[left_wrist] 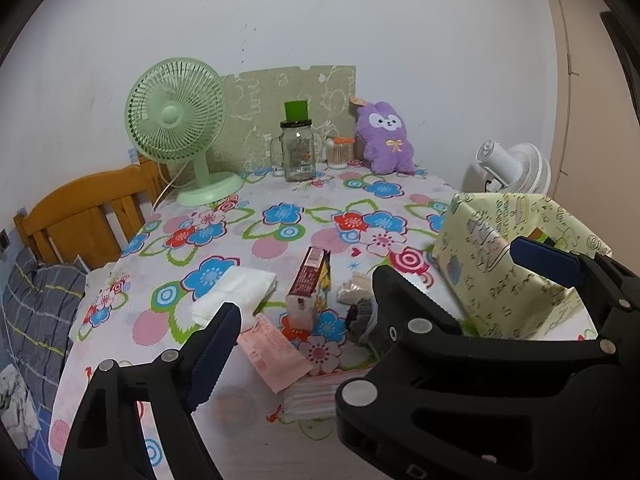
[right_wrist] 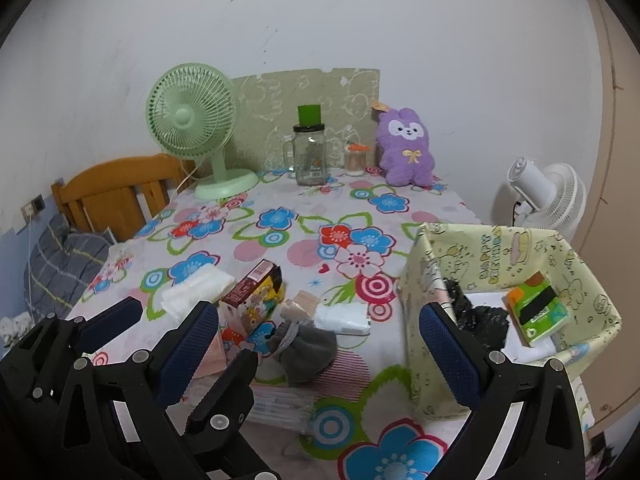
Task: Organize soft objects
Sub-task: 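Move the right tool to the grey knit glove while the left tool approaches the pink paper packet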
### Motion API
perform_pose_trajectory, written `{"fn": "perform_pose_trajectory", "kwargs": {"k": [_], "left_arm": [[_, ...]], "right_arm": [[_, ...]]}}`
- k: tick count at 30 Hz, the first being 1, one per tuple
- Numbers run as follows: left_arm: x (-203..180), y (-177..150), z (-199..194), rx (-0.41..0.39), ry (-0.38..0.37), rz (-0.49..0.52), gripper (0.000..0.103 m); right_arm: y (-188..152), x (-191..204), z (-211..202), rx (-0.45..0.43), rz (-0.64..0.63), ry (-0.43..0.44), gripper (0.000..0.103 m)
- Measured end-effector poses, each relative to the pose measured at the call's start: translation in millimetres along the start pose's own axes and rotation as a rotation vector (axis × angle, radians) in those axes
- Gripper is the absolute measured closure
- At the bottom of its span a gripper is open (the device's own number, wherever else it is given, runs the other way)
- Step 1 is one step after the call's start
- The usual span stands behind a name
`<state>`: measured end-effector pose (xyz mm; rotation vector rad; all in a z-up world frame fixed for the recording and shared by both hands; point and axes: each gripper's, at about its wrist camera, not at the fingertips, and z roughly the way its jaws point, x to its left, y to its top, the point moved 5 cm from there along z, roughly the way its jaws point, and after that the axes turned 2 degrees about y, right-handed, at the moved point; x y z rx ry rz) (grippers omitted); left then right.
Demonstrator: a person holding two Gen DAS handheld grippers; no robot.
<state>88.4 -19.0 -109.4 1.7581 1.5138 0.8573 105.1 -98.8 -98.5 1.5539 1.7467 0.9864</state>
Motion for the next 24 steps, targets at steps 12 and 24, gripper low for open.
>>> {"fn": "perform_pose_trajectory", "kwargs": {"k": [12,24], "left_arm": [[22,-21,26,0.073,0.022,-0.045,0.023],[38,-29,60,0.158,0.057,-0.121,0.023]], "right_arm": [[-19,15,32,0.079,-0.015,0.018,0.007],[-23,20,66,0.147,-0.013,0.016,0.007]]}}
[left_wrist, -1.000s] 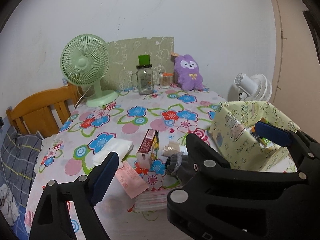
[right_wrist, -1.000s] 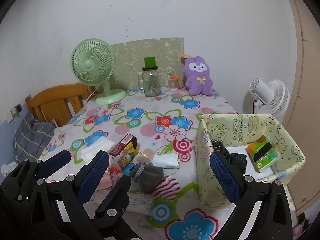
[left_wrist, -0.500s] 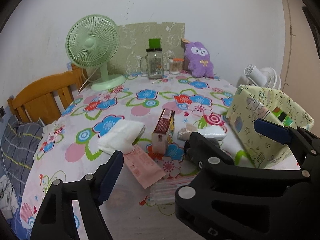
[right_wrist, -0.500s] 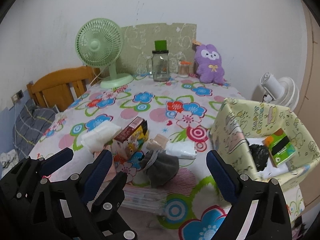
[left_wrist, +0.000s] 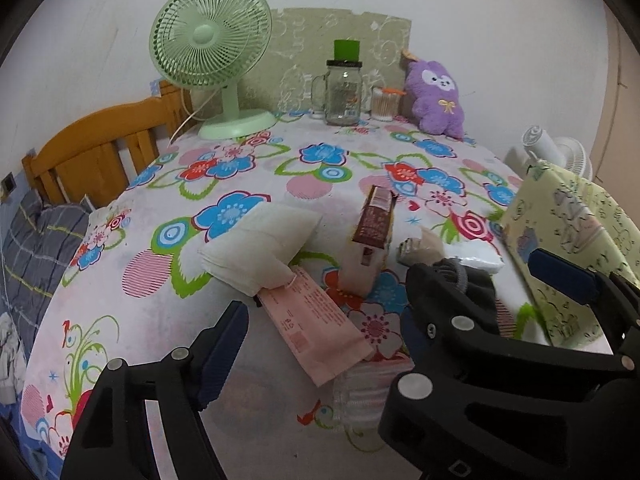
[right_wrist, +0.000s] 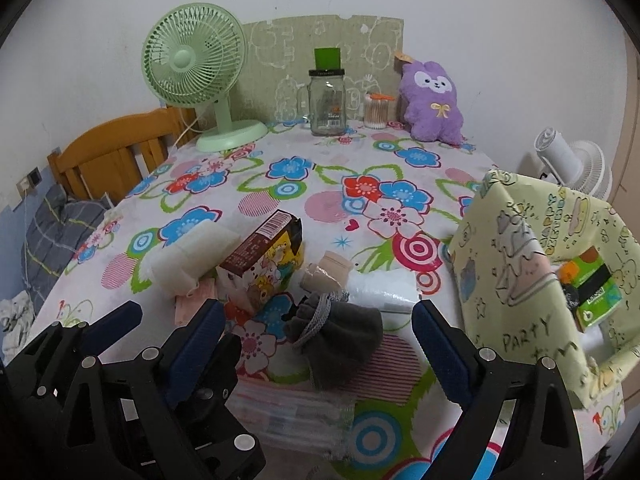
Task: Organize soft objects
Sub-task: 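Move the right tool to the grey knit glove while the left tool approaches the pink paper packet, then close the right tool on the grey glove while the left tool grasps the pink paper packet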
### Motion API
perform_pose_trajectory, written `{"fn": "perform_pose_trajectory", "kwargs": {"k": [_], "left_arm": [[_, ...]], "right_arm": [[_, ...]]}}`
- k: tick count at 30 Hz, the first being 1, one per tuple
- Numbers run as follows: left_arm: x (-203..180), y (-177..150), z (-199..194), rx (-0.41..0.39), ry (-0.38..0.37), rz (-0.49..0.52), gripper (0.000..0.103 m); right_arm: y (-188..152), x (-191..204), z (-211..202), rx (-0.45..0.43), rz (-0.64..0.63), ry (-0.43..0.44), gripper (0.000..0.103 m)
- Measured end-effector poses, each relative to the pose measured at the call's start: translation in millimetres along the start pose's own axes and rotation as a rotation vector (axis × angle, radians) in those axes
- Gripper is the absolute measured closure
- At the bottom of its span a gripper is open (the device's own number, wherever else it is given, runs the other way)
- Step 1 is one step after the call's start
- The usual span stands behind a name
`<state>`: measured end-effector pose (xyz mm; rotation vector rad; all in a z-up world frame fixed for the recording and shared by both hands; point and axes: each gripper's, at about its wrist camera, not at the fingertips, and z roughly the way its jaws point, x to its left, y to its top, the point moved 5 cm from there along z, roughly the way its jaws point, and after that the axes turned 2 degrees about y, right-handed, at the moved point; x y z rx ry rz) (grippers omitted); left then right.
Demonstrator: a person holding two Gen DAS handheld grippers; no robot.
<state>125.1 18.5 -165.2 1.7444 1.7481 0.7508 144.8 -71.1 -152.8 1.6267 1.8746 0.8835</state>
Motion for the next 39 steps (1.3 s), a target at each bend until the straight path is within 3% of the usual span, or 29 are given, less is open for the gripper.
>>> {"fn": "perform_pose_trajectory", "kwargs": {"k": [10,21,25,28,31,39], "left_arm": [[6,-1,25,0.056,0.052,-0.039,0.029],[6,-4,39,0.094,0.057,-0.047,0.034],[0,-5,36,0.085,0.043,-0.03,0.047],[-4,-5,35,0.081,0.033,-0.009,0.053],[-5,-5,34,0.082,0.015,-0.007,0.062],[-5,-7,28,0.086,-0.002,-0.02,0.064]], "right_arm": [[-4,-10,29,0.076,0.054,-0.016,0.007],[-9,-16,47,0.131,0.076,-0.027,0.012],[-10,-17,49,0.142,0.096,-0.008,0.022],[-12,-17,51,0.159,0.107,0.006,0.035],[-13,-17,50,0.164,0.107,0.008,0.038],[-13,-14,44,0.165,0.094,0.015,0.043]]}}
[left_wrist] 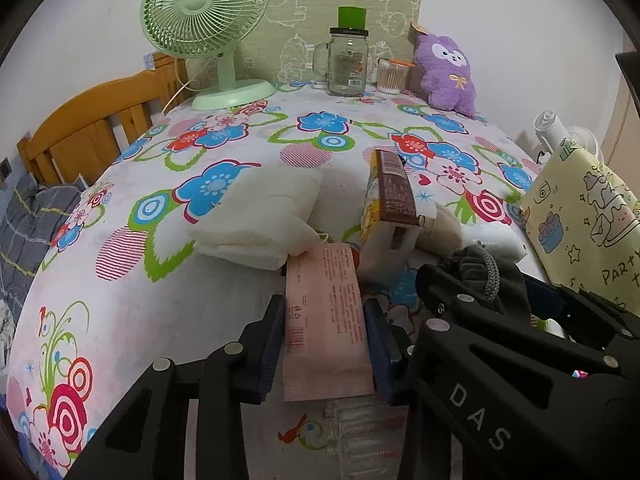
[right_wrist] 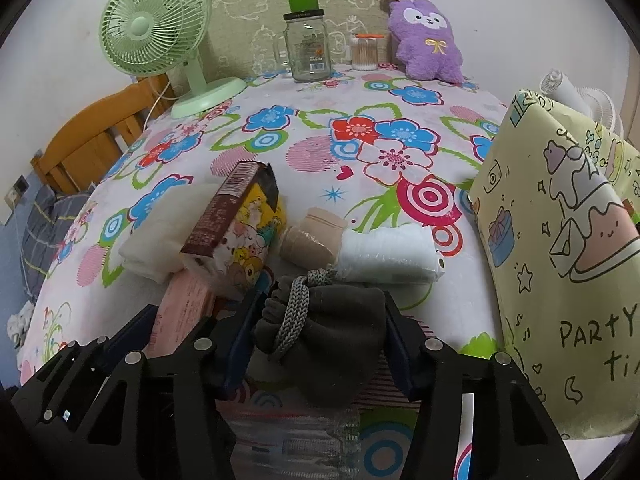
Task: Organize soft objects
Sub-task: 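Close the right tool on the grey glove while the left tool grasps the pink paper packet, then carry the grey glove with the right tool while the left tool carries the pink packet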
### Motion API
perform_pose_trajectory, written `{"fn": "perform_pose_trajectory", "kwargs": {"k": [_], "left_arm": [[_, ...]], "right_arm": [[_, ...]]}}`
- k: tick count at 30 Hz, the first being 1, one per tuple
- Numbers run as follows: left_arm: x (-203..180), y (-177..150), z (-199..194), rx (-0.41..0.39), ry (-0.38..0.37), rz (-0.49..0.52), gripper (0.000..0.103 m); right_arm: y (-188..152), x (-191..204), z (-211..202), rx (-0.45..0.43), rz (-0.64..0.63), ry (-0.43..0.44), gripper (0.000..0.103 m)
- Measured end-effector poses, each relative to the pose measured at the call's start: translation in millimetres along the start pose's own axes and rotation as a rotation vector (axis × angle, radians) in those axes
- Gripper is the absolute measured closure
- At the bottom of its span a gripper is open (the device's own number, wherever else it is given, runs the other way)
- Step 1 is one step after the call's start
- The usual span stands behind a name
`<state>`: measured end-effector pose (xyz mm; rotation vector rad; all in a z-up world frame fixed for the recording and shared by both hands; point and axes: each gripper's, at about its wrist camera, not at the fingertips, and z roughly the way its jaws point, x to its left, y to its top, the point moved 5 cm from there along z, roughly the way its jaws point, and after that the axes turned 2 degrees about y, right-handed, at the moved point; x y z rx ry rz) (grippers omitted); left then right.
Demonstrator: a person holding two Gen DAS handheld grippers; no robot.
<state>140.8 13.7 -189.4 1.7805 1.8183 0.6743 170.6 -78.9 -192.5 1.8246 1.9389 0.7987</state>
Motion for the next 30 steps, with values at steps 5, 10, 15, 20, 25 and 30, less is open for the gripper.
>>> {"fn": "perform_pose_trajectory", "kwargs": {"k": [5,10,15,20,25,30], "left_arm": [[0,2,-9,-0.02,0.0,-0.003,0.063],[0,5,-21,-0.043,-0.002,-0.007,0.064],[-1,8,-33,-0.065,-0.01,-0.01,0.063],[-3,13,-46,-0.087,-0.02,-0.015,0.064],[-5,20,-61,-0.119,-0.02,-0.012,0.064],[-8,26,-76,-0.147,-0.021,-0.011,0.064]], "right_arm": [[1,2,-9,-0.019,-0.006,0.006,0.044],[4,5,-20,-0.041,-0.008,0.009,0.044],[7,6,-34,-0.067,-0.009,0.012,0.045],[11,7,-49,-0.097,-0.013,0.01,0.045],[17,7,-65,-0.128,-0.011,0.014,0.045],[22,9,-83,-0.161,-0.015,0.014,0.045]]}}
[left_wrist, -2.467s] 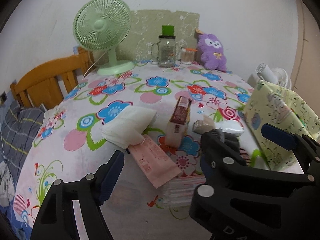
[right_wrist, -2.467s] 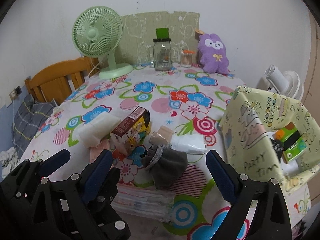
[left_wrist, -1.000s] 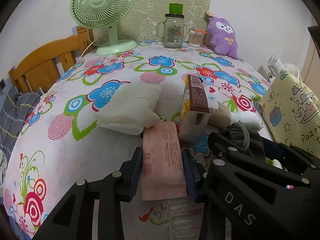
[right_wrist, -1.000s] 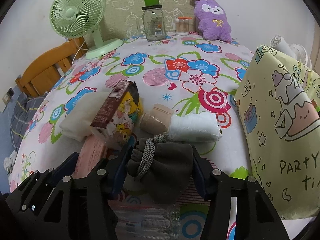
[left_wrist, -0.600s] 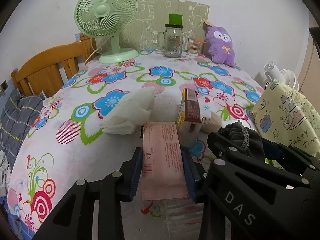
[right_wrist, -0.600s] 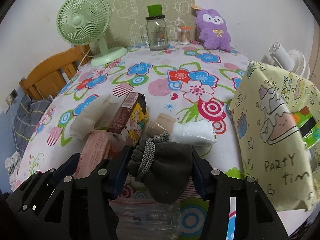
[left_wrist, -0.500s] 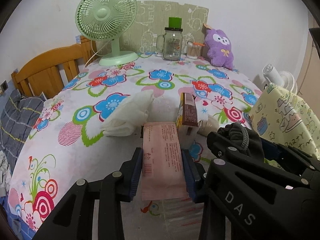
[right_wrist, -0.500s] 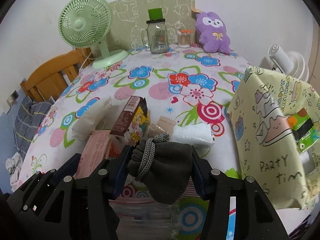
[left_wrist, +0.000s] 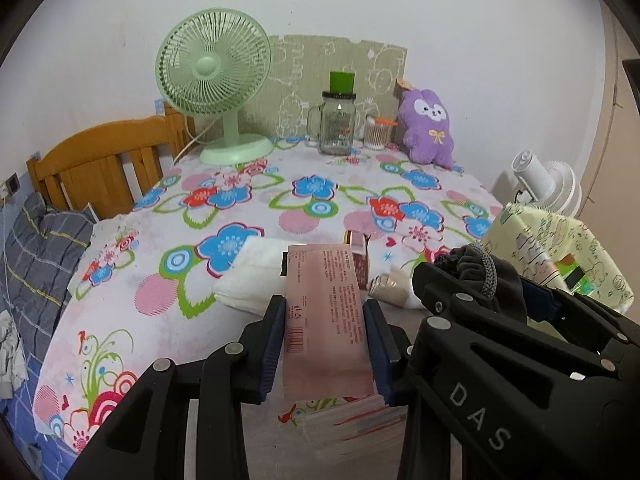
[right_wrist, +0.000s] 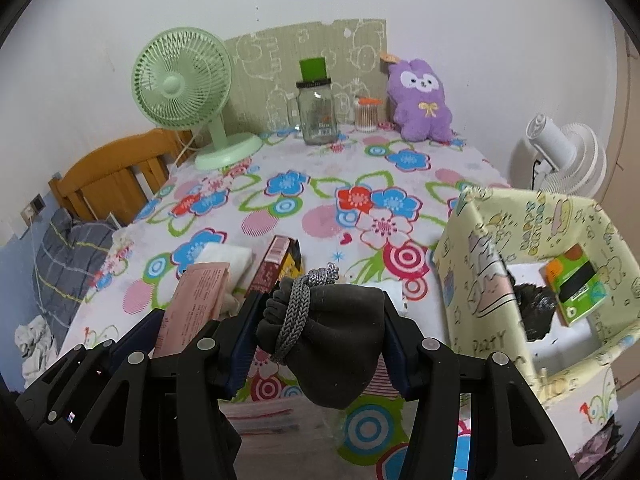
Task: Organize soft objects
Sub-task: 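Carry the grey glove with the right tool while the left tool carries the pink packet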
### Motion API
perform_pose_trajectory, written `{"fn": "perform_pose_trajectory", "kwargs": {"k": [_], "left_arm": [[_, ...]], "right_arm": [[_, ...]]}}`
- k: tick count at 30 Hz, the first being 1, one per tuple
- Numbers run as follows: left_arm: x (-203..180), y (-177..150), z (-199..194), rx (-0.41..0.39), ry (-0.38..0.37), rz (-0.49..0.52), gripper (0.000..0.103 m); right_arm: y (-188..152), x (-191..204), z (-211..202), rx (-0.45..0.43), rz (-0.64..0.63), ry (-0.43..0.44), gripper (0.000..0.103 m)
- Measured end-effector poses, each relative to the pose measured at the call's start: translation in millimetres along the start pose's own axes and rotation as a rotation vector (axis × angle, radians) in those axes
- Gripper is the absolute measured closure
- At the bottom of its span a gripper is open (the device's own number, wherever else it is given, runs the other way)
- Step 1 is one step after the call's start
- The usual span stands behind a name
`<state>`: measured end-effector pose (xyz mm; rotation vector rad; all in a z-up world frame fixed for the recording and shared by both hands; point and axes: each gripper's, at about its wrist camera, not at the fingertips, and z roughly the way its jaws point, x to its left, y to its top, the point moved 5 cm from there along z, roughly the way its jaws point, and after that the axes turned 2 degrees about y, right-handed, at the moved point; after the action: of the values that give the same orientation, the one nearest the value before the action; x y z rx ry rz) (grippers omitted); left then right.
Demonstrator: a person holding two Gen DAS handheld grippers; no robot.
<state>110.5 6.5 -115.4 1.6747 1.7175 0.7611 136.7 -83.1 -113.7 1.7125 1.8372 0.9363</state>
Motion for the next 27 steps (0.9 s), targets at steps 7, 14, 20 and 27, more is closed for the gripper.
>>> {"fn": "perform_pose_trajectory", "kwargs": {"k": [7,14,20,27], "left_arm": [[-2,11,-18,-0.037,0.0,0.002,0.064],[-4,22,-33,-0.069,0.005,0.003,0.064],[-6,32,-48,-0.101,0.015,0.003,0.064],[-11,38,-53,-0.117,0.017,0.008,0.064]], "right_arm": [[9,0,-21,-0.041,-0.002,0.004,0.045],[21,3,-39,-0.076,-0.01,0.01,0.045],[30,4,-56,-0.11,-0.02,0.023,0.045],[37,1,-64,-0.128,-0.028,0.028,0.045]]}}
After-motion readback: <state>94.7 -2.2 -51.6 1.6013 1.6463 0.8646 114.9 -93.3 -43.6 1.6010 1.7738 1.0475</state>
